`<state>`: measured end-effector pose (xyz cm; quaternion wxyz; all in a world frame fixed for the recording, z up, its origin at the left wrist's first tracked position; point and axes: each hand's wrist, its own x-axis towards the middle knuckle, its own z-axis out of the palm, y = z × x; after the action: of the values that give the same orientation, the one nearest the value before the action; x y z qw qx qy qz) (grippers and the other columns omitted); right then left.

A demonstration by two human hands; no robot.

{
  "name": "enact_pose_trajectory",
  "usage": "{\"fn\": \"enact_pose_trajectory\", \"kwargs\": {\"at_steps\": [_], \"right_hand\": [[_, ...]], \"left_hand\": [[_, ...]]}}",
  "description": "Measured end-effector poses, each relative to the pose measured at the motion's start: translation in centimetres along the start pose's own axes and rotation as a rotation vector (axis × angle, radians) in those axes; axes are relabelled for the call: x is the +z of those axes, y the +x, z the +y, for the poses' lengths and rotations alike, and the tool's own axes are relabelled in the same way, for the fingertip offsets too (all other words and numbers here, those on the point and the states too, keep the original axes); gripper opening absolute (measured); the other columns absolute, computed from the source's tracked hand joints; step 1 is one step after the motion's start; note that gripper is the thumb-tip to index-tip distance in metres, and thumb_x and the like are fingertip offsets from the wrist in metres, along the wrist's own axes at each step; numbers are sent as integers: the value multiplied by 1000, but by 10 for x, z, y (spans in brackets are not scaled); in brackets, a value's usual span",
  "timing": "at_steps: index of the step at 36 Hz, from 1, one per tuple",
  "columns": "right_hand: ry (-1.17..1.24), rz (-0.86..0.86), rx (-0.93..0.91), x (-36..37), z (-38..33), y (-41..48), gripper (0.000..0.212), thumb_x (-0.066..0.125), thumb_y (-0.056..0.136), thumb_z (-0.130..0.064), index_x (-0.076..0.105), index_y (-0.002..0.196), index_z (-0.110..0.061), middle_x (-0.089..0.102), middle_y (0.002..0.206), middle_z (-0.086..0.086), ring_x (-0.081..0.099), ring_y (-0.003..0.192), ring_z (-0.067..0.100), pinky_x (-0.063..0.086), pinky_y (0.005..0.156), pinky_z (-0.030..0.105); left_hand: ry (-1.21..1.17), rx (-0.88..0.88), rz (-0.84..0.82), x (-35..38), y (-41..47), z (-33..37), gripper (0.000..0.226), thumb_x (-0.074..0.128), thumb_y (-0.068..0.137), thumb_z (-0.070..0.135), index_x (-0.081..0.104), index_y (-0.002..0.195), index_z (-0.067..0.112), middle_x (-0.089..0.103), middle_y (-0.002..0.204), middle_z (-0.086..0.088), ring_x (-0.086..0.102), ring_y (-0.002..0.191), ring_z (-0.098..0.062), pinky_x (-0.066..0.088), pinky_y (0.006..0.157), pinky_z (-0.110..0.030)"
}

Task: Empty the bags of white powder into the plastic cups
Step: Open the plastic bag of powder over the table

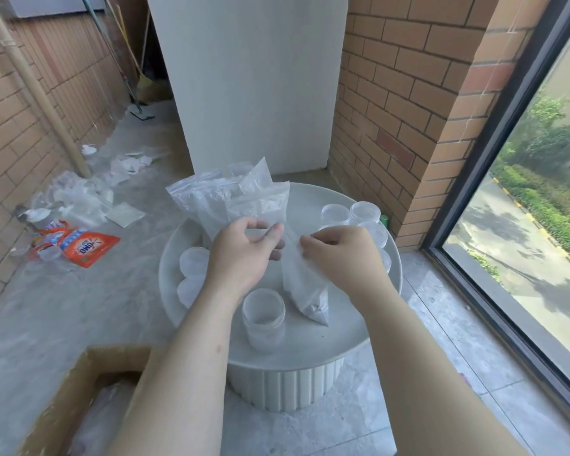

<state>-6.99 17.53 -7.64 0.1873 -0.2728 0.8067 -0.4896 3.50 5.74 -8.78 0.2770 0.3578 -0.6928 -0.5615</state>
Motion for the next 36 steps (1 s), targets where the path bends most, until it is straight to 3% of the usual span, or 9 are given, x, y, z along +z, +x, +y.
{"fn": "enact_pose_trajectory", "kwargs": {"at_steps": [2,5,9,13,20,25,36], "right_hand": [[53,-57,36,-2,1,0,21,69,87,-28,77,73,-15,64,62,-5,52,59,10,42,59,24],[110,-131,63,-2,3,2,14,74,87,-27,77,76,-19,68,68,-8,58,63,7,46,66,24],[112,-186,76,-7,4,3,13,73,86,-26,79,81,-15,72,70,-13,61,60,3,40,50,10],[130,-205,92,-10,5,2,12,77,85,-30,78,83,-19,74,73,-15,64,60,2,38,50,10],[100,-163,46,-10,5,2,14,76,85,-25,78,79,-12,76,81,0,64,65,8,55,75,30],[24,-185,32,-7,4,1,14,74,87,-30,78,80,-18,76,82,1,63,68,9,47,64,22],[135,-206,105,-5,10,5,18,78,87,-29,78,80,-12,75,80,1,60,62,1,41,65,22]], "left_hand": [[-29,-10,7,3,2,2,28,71,89,36,60,108,19,77,79,4,75,71,-16,58,87,-45],[-73,-49,17,7,3,6,31,73,88,29,58,112,15,77,81,-3,75,67,-21,60,76,-39],[-75,-77,10,11,4,7,32,77,86,23,57,111,16,76,81,-5,75,65,-23,57,66,-33],[-95,-94,-10,13,4,7,32,75,87,17,56,112,15,77,80,-9,75,66,-25,58,67,-34],[-167,-118,-31,13,3,7,30,74,88,13,57,113,12,76,82,-14,76,69,-27,58,65,-31],[-173,-110,-36,10,3,5,30,74,88,12,57,113,10,74,84,-15,76,70,-27,57,64,-31],[-209,-106,-59,2,1,3,28,68,92,3,55,116,6,73,93,-20,76,74,-27,60,65,-29]]}}
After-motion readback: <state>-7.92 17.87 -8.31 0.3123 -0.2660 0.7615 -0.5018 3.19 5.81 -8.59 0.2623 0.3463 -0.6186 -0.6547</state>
